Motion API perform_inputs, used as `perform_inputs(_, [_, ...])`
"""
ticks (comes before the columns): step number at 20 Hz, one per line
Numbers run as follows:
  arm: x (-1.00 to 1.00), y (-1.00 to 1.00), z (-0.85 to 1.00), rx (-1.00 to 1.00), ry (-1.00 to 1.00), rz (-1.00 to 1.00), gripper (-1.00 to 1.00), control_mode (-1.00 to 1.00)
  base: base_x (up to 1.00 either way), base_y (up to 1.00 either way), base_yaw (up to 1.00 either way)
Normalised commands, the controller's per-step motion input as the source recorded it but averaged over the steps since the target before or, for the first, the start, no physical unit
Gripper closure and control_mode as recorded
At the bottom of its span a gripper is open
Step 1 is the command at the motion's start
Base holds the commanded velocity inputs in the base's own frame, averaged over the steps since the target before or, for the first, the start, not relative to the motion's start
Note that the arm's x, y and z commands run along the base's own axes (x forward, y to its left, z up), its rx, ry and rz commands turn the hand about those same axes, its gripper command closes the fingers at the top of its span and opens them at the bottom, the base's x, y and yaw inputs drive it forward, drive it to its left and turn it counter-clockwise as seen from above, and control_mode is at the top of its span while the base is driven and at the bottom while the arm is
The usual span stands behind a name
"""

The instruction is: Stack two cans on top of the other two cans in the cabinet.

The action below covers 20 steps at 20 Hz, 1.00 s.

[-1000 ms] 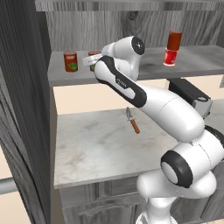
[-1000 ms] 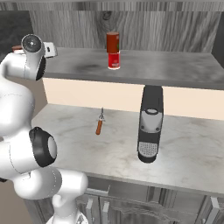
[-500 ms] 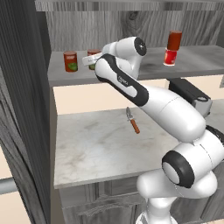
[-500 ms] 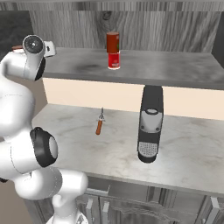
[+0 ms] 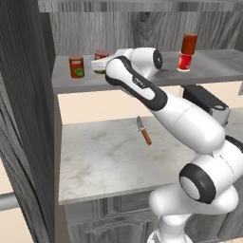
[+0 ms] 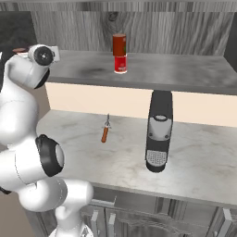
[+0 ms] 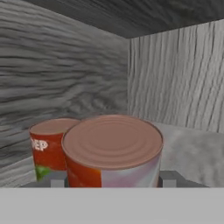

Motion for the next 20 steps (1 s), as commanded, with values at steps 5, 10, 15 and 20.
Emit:
perform_inputs(5, [-0.11, 0.0, 0.39, 0.05, 0.02, 0.02, 1.0, -1.0, 0.0, 0.0, 0.0])
perform_inputs(10, [-0.11, 0.0, 0.46, 0.0, 0.08, 0.0, 1.0, -1.0, 0.0, 0.0, 0.0])
perform_inputs(15, [-0.19, 0.03, 0.42, 0.0, 0.12, 0.0, 1.0, -1.0, 0.0, 0.0, 0.0])
perform_inputs(20, [-0.25, 0.11, 0.09, 0.0, 0.05, 0.02, 1.0, -1.0, 0.0, 0.0, 0.0])
